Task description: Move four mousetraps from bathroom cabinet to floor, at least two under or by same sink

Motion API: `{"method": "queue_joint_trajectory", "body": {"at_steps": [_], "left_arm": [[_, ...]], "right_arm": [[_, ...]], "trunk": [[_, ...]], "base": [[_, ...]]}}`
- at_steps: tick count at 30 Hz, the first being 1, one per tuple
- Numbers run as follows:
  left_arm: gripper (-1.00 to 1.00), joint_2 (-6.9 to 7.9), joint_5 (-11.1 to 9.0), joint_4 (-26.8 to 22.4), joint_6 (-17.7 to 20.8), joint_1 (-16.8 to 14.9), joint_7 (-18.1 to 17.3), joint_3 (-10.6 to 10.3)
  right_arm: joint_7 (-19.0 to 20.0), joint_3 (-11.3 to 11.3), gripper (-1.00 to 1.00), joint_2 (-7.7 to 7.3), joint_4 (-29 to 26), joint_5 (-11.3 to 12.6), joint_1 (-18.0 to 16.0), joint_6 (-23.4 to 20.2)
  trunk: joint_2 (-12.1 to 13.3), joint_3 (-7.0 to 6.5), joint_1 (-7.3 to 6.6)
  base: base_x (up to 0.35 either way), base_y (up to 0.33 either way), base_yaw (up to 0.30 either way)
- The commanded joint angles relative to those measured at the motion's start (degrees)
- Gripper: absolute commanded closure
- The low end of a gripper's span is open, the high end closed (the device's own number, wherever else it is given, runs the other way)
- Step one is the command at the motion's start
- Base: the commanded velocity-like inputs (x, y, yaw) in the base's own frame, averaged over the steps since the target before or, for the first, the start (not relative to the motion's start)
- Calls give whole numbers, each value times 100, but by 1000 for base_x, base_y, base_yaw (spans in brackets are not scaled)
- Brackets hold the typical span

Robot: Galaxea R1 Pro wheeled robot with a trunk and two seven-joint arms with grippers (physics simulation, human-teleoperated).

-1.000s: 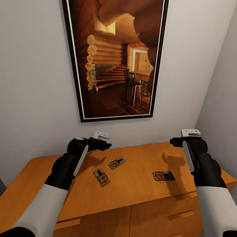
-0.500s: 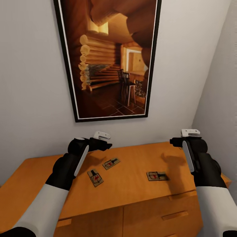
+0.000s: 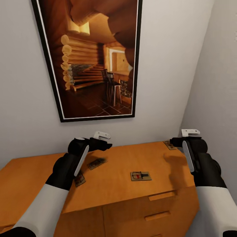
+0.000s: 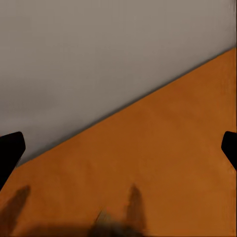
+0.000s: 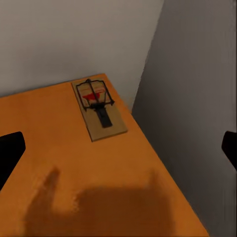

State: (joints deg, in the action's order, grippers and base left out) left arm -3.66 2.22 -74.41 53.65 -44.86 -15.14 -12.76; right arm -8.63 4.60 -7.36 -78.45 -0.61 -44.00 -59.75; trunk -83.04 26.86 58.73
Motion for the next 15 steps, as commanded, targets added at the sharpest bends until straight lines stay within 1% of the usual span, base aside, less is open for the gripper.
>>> {"method": "queue_joint_trajectory", "body": {"at_steps": [1,6,15], "left_arm": [[-100,-3,24,-4,25,-5,-25,2],[-100,-3,24,-4,23,-5,-25,2],[-100,-3,12,-4,23,-5,-32,2]], "right_arm": [[-7,-3,-100,-3,-4,-3,-4,-25],[-7,-3,-100,-3,-4,4,-4,-25],[-5,-10,-100,-3,-1,12,-4,-25]], "trunk": [[-4,7,0],[-4,7,0],[-4,7,0]], "base": [[0,-159,0],[0,-85,0],[0,-21,0]]}}
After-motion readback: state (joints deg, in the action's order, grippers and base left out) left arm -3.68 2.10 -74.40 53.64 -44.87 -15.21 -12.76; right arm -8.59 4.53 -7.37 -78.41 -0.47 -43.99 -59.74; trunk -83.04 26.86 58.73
